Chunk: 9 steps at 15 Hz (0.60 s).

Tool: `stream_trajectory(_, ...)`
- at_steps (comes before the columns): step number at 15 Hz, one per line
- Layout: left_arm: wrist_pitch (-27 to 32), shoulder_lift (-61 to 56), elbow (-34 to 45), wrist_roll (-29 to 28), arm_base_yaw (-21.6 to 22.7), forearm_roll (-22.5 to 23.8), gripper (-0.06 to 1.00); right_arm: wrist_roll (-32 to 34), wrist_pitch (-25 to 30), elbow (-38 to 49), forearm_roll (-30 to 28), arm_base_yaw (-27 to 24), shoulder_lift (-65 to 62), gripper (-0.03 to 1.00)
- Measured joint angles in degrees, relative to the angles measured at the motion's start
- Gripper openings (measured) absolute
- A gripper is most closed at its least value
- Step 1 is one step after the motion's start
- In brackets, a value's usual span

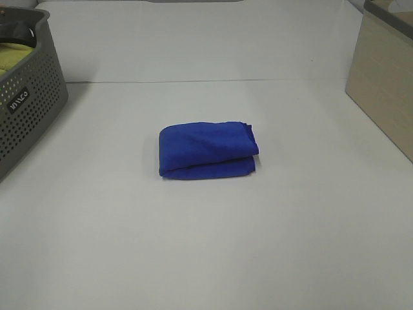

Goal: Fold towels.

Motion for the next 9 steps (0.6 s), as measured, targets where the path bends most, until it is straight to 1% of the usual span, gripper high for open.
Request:
stream_trajectory(2,0.0,0.0,0.57,0.69,0.0,0.0,0.46,0.0,-2.06,1.09,0.11,0.0,-0.17,0.76)
stream_trajectory(9,0.0,0.0,0.57,0.8,0.0,-0.06,0.46,0.0,-2.81,1.26,0.11,0.0,-0.17,0.76)
